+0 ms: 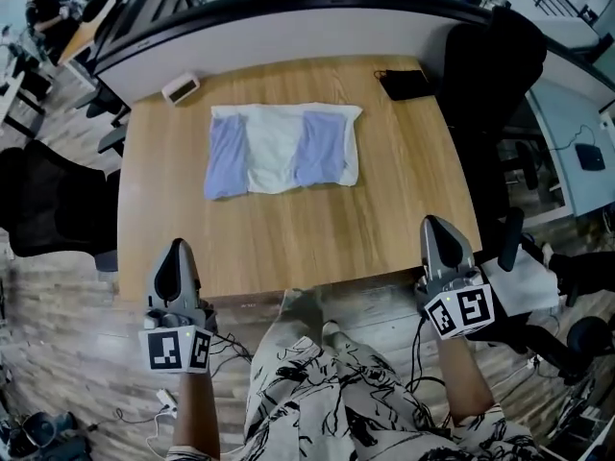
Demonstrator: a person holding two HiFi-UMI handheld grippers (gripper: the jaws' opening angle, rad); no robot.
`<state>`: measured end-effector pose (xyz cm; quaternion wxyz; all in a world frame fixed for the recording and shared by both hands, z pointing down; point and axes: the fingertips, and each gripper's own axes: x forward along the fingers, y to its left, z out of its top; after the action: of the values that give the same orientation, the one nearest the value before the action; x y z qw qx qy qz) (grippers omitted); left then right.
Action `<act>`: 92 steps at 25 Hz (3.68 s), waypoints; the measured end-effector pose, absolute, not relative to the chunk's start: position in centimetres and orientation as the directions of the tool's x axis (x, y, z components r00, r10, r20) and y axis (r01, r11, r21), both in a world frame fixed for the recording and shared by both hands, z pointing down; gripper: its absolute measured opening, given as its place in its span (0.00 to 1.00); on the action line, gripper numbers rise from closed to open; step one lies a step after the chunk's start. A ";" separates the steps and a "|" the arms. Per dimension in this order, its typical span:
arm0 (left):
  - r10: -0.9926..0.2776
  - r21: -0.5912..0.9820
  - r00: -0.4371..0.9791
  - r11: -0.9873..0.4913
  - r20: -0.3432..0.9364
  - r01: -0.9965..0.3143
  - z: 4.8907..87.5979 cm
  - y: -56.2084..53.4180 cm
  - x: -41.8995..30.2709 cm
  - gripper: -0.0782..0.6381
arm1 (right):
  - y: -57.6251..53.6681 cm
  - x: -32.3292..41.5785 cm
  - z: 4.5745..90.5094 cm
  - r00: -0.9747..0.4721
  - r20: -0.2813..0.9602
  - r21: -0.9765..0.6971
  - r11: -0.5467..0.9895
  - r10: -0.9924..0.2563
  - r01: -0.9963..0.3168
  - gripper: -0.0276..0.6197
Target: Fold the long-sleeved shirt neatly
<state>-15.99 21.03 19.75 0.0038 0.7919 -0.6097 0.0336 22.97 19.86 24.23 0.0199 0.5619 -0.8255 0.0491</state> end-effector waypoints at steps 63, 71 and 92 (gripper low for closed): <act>-0.996 -0.093 0.094 -0.094 0.008 -0.991 15.7 41.8 -29.5 0.11 | 38.3 18.1 14.0 -0.278 -0.082 -0.024 0.281 -0.957 -0.959 0.05; -0.995 -0.104 0.101 -0.102 0.011 -0.989 15.7 41.5 -28.9 0.11 | 37.9 17.7 14.1 -0.301 -0.073 -0.013 0.303 -0.951 -0.953 0.05; -0.993 -0.115 0.120 -0.120 0.007 -0.986 14.9 40.7 -27.6 0.11 | 36.9 17.8 14.3 -0.317 -0.053 -0.005 0.318 -0.947 -0.948 0.05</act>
<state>-27.62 40.68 14.88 -0.0407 0.7472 -0.6621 0.0410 17.75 36.89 14.32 -0.0231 0.5839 -0.8114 -0.0135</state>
